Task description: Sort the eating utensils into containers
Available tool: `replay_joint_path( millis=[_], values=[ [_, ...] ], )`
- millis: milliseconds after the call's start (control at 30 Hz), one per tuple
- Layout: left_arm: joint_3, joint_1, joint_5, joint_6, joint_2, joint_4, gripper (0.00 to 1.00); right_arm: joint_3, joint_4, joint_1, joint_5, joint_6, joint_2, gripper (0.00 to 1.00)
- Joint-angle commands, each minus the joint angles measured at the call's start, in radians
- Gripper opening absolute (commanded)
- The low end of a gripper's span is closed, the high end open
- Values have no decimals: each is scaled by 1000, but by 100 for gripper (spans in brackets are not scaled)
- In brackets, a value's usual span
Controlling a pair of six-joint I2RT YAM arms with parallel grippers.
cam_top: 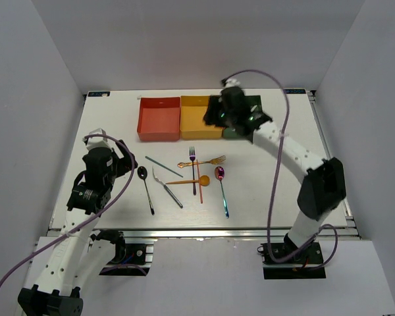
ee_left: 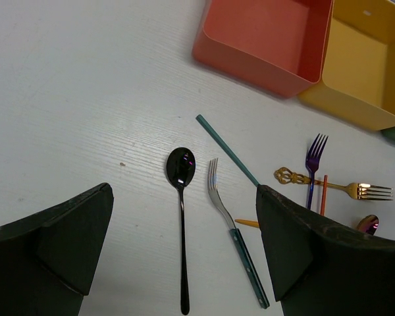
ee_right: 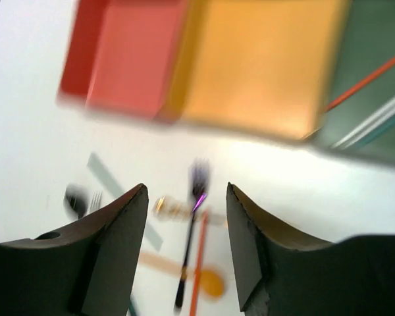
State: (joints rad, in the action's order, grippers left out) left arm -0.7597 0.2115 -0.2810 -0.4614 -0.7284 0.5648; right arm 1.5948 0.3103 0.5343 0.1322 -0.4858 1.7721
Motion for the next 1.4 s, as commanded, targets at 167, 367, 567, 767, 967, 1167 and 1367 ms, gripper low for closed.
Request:
replay_joint_path(
  millis=[167, 367, 567, 767, 967, 1167, 1367],
  values=[
    [-6, 5, -23, -5, 24, -2, 98, -200, 110, 326, 342, 23, -50, 50],
    [-4, 3, -23, -5, 40, -3, 98, -170, 142, 359, 339, 1, 72, 46],
    [-4, 5, -14, -3, 37, -6, 98, -145, 138, 360, 287, 19, 167, 39],
    [-3, 5, -7, 0, 35, -9, 98, -136, 128, 359, 254, 12, 230, 35],
    [-3, 5, -3, 1, 32, -11, 98, -160, 111, 360, 274, 0, 202, 34],
    [-3, 5, -1, 1, 35, -11, 98, -176, 113, 363, 310, -13, 162, 33],
    [-3, 5, -1, 1, 37, -11, 98, -170, 105, 389, 287, -10, 148, 33]
  ],
)
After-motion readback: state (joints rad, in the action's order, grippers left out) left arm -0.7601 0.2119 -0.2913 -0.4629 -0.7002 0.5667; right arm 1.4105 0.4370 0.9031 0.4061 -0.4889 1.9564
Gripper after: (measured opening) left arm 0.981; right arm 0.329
